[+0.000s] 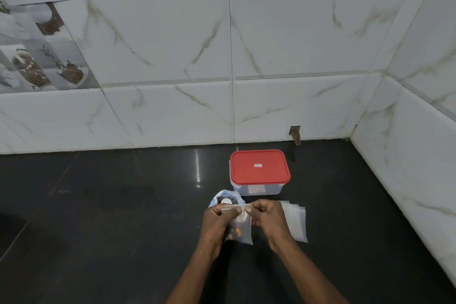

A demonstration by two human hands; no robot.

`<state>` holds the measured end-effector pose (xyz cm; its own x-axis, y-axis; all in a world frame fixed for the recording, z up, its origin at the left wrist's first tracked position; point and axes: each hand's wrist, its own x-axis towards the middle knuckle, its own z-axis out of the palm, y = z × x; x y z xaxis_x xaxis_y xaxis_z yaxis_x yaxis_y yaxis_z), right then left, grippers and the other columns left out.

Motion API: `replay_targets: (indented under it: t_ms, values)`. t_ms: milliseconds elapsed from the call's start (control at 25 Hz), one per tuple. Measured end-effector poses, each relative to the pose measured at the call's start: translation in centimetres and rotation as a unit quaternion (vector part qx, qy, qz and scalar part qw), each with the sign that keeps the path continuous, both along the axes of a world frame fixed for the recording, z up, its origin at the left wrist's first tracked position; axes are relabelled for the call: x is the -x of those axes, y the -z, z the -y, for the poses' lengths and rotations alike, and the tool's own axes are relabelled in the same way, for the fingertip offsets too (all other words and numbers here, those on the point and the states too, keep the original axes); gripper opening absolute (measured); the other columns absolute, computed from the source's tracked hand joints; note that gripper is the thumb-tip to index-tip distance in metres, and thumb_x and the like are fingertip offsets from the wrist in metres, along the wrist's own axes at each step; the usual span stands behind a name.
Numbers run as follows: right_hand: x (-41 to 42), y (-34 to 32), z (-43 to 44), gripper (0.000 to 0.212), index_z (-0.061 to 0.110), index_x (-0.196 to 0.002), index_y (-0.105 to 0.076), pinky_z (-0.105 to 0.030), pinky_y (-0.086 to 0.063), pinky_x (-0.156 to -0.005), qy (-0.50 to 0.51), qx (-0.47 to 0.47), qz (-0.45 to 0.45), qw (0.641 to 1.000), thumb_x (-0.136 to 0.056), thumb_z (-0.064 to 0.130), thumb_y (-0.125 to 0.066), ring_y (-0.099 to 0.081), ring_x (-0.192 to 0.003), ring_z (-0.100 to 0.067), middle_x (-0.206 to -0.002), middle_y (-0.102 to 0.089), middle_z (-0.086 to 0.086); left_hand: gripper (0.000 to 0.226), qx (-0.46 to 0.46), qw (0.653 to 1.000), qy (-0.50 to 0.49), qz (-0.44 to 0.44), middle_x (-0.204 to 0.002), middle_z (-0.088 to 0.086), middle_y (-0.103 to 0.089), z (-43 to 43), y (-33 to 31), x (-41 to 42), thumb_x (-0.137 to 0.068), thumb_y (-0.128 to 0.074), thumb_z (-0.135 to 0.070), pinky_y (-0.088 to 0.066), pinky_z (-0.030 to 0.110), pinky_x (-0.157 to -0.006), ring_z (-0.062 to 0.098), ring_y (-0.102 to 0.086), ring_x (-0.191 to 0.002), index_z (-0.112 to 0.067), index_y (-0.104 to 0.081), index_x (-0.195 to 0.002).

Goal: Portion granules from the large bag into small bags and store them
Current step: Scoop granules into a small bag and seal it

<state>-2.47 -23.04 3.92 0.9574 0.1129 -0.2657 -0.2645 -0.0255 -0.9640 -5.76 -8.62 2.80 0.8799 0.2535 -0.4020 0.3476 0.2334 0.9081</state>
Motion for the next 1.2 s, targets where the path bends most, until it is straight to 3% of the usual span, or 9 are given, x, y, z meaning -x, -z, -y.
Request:
replay_targets:
  t_ms: [120, 240, 400, 560, 640, 720, 840, 1040, 1200]
  values:
    - [-0.2, -0.4, 0.3, 0.008, -0.002, -0.082, -0.072, -0.031, -0.059, -0.068, -0.012, -0.027, 0.01, 1.0, -0.087, -0.002, -0.066, -0.07, -0.075, -0.021, -0.082, -0.075, -0.015, 0.008, 0.04, 0.998, -0.043, 0.014, -0.088, 0.027, -0.075, -0.4, 0.1, -0.3, -0.085, -0.072, 0.003, -0.055, 0.05, -0.082, 0.037, -0.069, -0.079, 0.001, -0.076, -0.079]
    - [-0.2, -0.6, 0.4, 0.006, 0.003, -0.088, -0.073, -0.031, -0.057, -0.072, -0.063, -0.028, 0.015, 0.998, -0.088, 0.006, -0.067, -0.072, -0.079, -0.019, -0.087, -0.076, -0.011, 0.013, 0.022, 0.999, -0.032, 0.028, -0.081, 0.029, -0.072, -0.5, 0.2, -0.5, -0.085, -0.071, 0.004, -0.053, 0.052, -0.078, 0.037, -0.065, -0.075, -0.001, -0.075, -0.073]
    - [-0.4, 0.1, 0.1, 0.008, 0.007, -0.074, -0.073, -0.04, -0.055, -0.072, -0.05, 0.056, 0.061, 0.995, -0.082, 0.007, -0.072, -0.068, -0.07, -0.021, -0.074, -0.073, -0.011, 0.009, -0.018, 0.999, 0.01, 0.043, -0.083, 0.03, -0.073, -0.4, 0.0, -0.4, -0.086, -0.073, -0.001, -0.058, 0.057, -0.075, 0.039, -0.069, -0.073, 0.0, -0.077, -0.079]
    - [-0.5, -0.2, 0.7, 0.01, 0.002, -0.071, -0.072, -0.035, -0.051, -0.069, -0.032, 0.005, 0.043, 0.999, -0.081, 0.004, -0.073, -0.065, -0.069, -0.02, -0.075, -0.072, -0.018, 0.009, 0.029, 0.998, 0.015, 0.051, -0.087, 0.032, -0.073, -0.7, 0.0, -0.2, -0.084, -0.076, -0.002, -0.056, 0.059, -0.082, 0.043, -0.068, -0.08, 0.006, -0.078, -0.088]
    - [-0.5, -0.7, 1.3, 0.004, 0.001, -0.081, -0.074, -0.037, -0.054, -0.074, -0.045, -0.042, 0.026, 0.998, -0.083, 0.004, -0.072, -0.07, -0.077, -0.024, -0.084, -0.075, -0.018, 0.007, 0.035, 0.998, 0.002, 0.058, -0.077, 0.029, -0.071, -0.7, -0.2, -0.3, -0.084, -0.075, 0.001, -0.057, 0.054, -0.077, 0.038, -0.065, -0.073, 0.008, -0.076, -0.082]
    - [-0.2, -1.3, 1.5, 0.014, 0.004, -0.098, -0.074, -0.04, -0.058, -0.081, -0.083, -0.078, -0.002, 0.993, -0.084, 0.004, -0.072, -0.073, -0.089, -0.028, -0.095, -0.076, -0.014, 0.008, 0.029, 0.997, -0.033, 0.059, -0.068, 0.025, -0.068, -0.5, -0.6, -0.6, -0.084, -0.074, 0.002, -0.057, 0.044, -0.07, 0.031, -0.065, -0.064, 0.007, -0.074, -0.077]
    - [0.5, -1.3, 1.4, 0.024, 0.01, -0.108, -0.071, -0.038, -0.06, -0.079, -0.128, -0.038, -0.037, 0.99, -0.085, 0.006, -0.071, -0.074, -0.092, -0.024, -0.099, -0.077, -0.006, 0.003, 0.043, 0.993, -0.08, 0.074, -0.076, 0.024, -0.073, -0.3, -0.8, -1.0, -0.084, -0.074, 0.002, -0.057, 0.036, -0.062, 0.03, -0.069, -0.064, 0.005, -0.075, -0.084]
    - [1.2, -0.1, 1.7, 0.016, 0.001, -0.104, -0.07, -0.037, -0.06, -0.074, -0.052, -0.078, -0.059, 0.994, -0.089, 0.003, -0.066, -0.074, -0.089, -0.029, -0.096, -0.076, -0.013, 0.021, 0.055, 0.998, 0.023, 0.007, -0.098, 0.018, -0.078, -0.2, -0.2, 0.0, -0.086, -0.077, -0.006, -0.062, 0.039, -0.075, 0.029, -0.075, -0.085, -0.001, -0.073, -0.106]
    - [0.3, 2.1, 3.6, 0.014, -0.008, -0.1, -0.066, -0.034, -0.062, -0.07, 0.134, -0.085, -0.069, 0.985, -0.095, 0.003, -0.059, -0.074, -0.085, -0.03, -0.096, -0.075, -0.018, 0.016, 0.027, 1.0, 0.006, -0.014, -0.093, 0.018, -0.078, -0.3, 0.8, 1.5, -0.087, -0.076, -0.009, -0.06, 0.03, -0.067, 0.024, -0.072, -0.076, 0.0, -0.074, -0.101]
